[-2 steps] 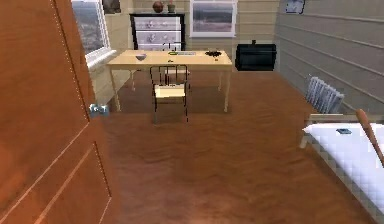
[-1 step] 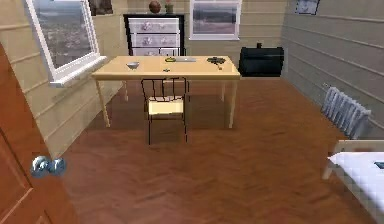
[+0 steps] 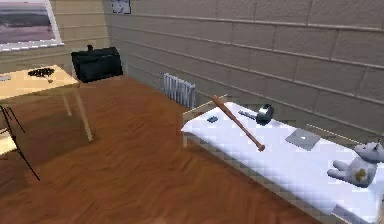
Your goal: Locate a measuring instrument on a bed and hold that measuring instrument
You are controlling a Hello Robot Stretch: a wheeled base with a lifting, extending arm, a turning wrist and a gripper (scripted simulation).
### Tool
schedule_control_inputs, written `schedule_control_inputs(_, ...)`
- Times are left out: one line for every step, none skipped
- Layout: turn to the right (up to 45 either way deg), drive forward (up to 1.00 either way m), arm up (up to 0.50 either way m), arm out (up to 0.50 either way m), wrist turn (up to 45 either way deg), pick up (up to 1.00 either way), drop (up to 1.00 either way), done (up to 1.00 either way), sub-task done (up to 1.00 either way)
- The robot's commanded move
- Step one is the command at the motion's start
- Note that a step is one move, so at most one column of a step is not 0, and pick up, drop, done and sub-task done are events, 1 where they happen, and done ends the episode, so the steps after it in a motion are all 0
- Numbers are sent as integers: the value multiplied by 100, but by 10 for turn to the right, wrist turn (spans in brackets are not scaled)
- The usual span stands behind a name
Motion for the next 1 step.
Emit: schedule_control_inputs(240, 0, 0, 0, 0, 0, 0, 0, 0)
